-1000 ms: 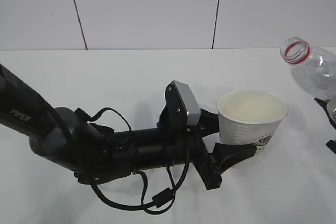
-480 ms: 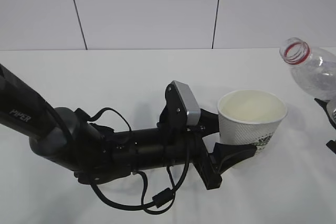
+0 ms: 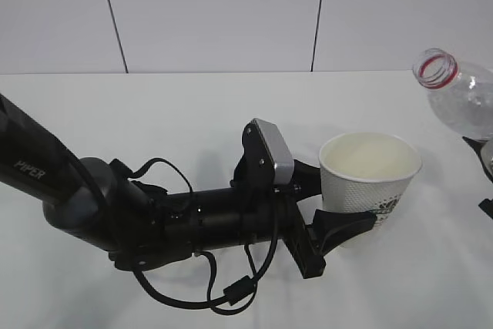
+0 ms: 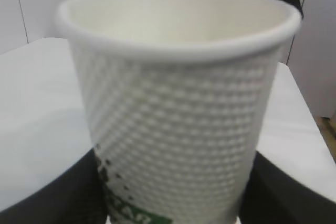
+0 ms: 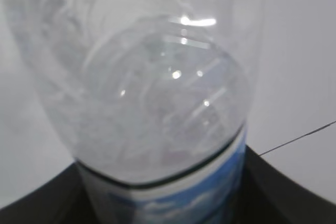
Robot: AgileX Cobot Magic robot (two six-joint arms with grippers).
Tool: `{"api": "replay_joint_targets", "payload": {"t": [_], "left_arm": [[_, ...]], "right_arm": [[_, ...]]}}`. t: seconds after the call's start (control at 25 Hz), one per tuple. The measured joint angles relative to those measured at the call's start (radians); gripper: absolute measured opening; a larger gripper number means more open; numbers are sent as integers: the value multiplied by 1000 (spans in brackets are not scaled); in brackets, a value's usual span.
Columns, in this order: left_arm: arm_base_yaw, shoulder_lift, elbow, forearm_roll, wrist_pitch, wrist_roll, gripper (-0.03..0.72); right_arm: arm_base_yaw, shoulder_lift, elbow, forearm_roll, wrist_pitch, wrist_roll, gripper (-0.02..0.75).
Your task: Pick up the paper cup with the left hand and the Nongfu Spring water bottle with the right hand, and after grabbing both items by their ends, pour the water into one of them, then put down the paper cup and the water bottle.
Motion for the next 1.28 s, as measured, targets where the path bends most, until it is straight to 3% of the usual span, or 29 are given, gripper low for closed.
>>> {"api": "replay_joint_targets", "payload": {"t": [0.56,0.88,1.28], "left_arm": [[0,0,0,14,0,0,482],[0,0,0,22,0,0,482],[0,0,0,22,0,0,482]], "right_arm": [[0,0,0,4,-44,-182,451],[0,0,0,75,-48,-268,451],[0,0,0,49,-50,-317,450]]}}
